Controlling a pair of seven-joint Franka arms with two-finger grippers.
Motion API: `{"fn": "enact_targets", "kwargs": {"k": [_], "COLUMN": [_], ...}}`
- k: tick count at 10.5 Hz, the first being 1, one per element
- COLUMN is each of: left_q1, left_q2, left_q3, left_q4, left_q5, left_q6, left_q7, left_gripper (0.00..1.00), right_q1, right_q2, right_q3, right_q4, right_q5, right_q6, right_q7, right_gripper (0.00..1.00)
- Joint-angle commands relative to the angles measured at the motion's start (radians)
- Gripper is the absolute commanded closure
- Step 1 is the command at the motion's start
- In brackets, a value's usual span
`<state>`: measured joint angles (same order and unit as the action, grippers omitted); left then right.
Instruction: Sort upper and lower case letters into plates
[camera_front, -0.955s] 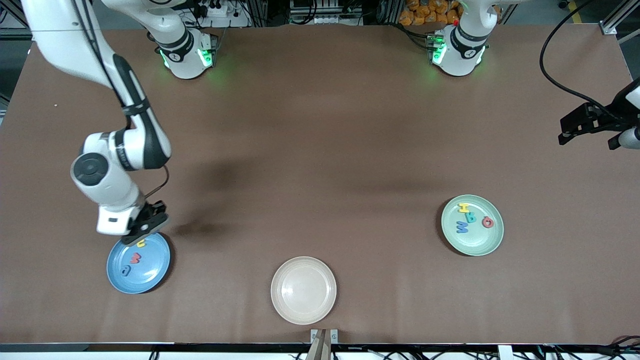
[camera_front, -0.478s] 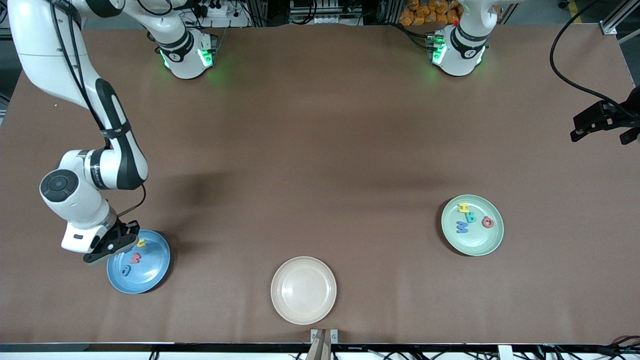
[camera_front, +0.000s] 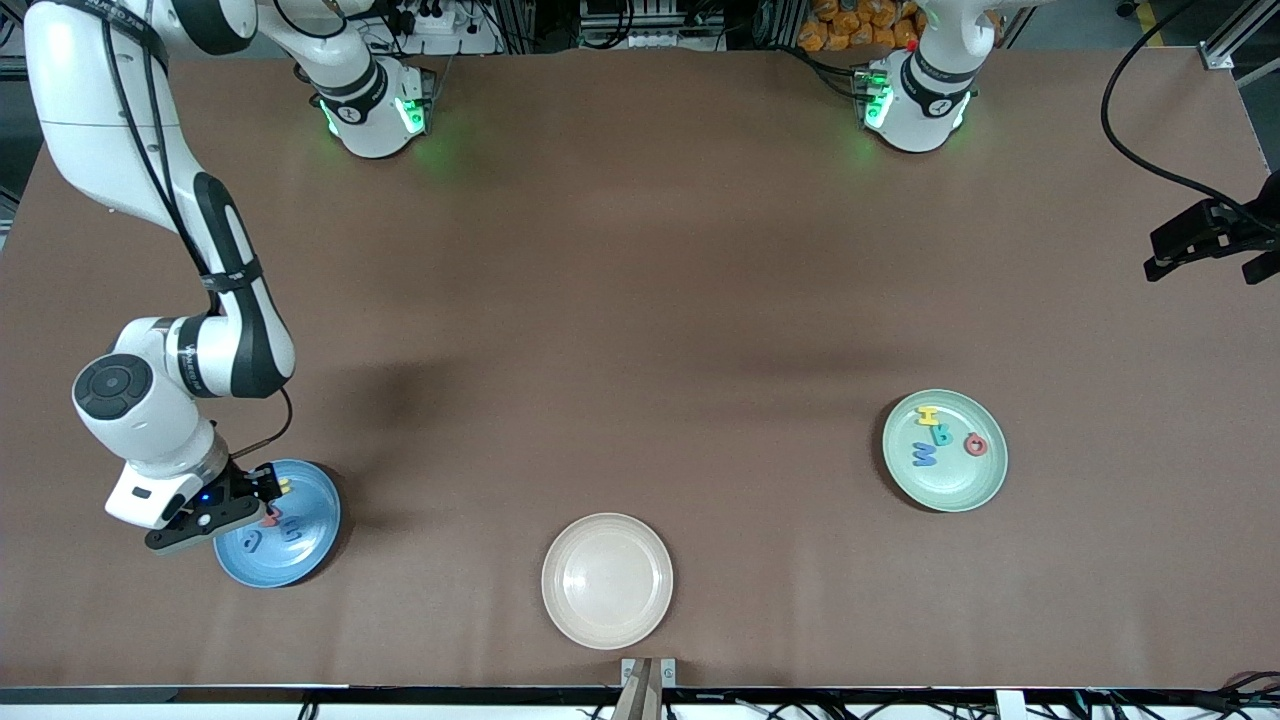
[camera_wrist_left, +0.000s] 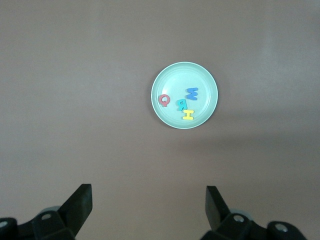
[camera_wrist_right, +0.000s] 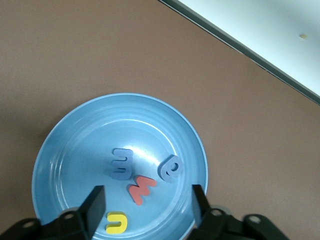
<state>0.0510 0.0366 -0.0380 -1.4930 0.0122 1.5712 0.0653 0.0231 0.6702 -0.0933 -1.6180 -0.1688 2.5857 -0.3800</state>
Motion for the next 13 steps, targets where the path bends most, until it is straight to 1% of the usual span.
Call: {"fn": "enact_targets", "kwargs": {"k": [1, 2, 3, 4, 5, 6, 8, 11, 13], "left_q1": [-0.005, -0.014, -0.025, -0.025, -0.025, -0.025, -0.023, -0.019, -0.017], "left_q2": [-0.001, 0.005, 0.009, 0.019, 0.019, 0.017, 0.016, 0.008, 0.006], "left_q3": [-0.008, -0.010, -0.019, -0.025, -0.028, -0.034, -0.036, -0.042, -0.042], "left_q4": [0.002, 0.002, 0.002, 0.002, 0.000, 0.000, -0.001, -0.006, -0.012], "left_q5": [-0.014, -0.014, -0.012, -0.012, -0.012, -0.012, -0.011, -0.011, -0.011], "left_q6": [-0.014, -0.014, -0.014, -0.013, -0.011, -0.010, -0.007, -0.007, -0.007], "left_q7": [0.001, -0.001, -0.001, -0.001, -0.001, -0.001, 0.002, 0.004, 0.004], "left_gripper": [0.00, 0.00, 0.00, 0.00, 0.00, 0.00, 0.00, 0.00, 0.00], "right_q1": [-0.021, -0.035, -0.041, -0.055, -0.057, -0.057, -0.054, -0.061, -0.058], "right_q2": [0.011, 0.000, -0.027, -0.093, -0.122, -0.145, -0.262, -0.380, -0.484], "right_q3": [0.010, 0.010, 0.015, 0.026, 0.026, 0.021, 0.017, 0.007, 0.007], "right_q4": [0.023, 0.011, -0.005, -0.029, -0.036, -0.043, -0.152, -0.270, -0.373], "right_q5": [0.029, 0.038, 0.046, 0.084, 0.138, 0.150, 0.147, 0.144, 0.144], "right_q6": [-0.022, -0.054, -0.135, -0.233, -0.307, -0.352, -0.355, -0.346, -0.349], "right_q7": [0.016, 0.012, 0.013, 0.018, 0.018, 0.018, 0.015, 0.016, 0.052], "right_gripper": [0.00, 0.00, 0.00, 0.00, 0.00, 0.00, 0.00, 0.00, 0.00]}}
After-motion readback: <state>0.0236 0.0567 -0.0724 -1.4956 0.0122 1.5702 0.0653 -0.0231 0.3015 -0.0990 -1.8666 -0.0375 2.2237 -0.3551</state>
